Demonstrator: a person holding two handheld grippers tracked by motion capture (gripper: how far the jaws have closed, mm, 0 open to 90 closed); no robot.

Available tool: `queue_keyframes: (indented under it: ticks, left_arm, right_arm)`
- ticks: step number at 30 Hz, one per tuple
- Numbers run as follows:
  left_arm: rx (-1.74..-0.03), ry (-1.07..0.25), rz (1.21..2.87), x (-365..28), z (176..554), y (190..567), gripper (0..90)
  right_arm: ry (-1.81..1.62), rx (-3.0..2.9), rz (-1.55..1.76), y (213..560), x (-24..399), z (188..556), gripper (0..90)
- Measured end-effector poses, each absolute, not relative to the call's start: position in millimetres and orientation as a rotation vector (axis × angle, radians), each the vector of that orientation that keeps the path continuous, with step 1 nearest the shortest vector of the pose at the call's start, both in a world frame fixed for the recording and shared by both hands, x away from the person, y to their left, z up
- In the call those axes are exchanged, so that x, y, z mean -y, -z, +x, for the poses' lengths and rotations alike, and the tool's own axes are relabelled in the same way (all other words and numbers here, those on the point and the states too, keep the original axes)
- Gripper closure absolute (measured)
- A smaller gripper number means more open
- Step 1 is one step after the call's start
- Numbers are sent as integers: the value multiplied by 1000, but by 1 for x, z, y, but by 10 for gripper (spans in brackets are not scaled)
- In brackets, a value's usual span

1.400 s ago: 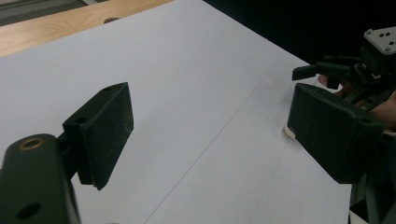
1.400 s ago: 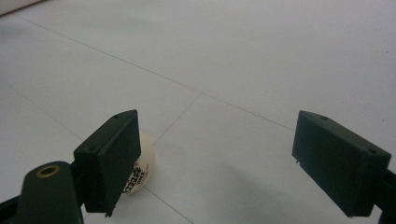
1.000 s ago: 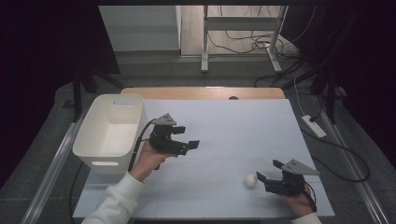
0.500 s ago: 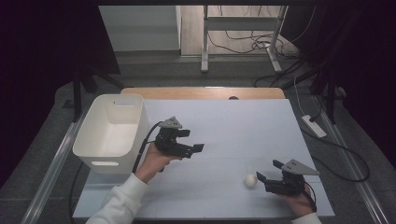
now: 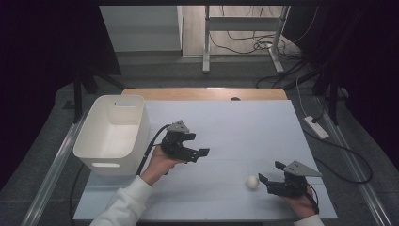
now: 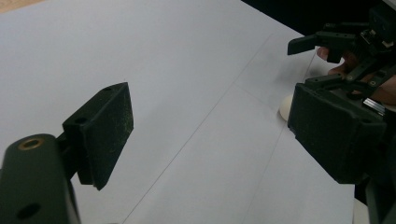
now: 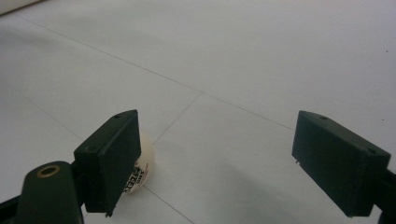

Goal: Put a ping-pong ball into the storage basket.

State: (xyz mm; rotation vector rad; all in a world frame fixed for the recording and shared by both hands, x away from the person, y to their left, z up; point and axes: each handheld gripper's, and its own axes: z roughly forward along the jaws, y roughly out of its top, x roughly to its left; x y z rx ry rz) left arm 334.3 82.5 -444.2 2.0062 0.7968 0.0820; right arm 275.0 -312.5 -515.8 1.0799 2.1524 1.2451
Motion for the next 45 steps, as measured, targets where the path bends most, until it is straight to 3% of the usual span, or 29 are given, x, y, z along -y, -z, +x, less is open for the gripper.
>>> queue_keyframes:
  ticks: [45]
  left_arm:
    - [-756, -58, 2037, -59, 336, 451, 152]
  right_arm:
    - [-1238, -2153, 1085, 516, 313, 275, 155]
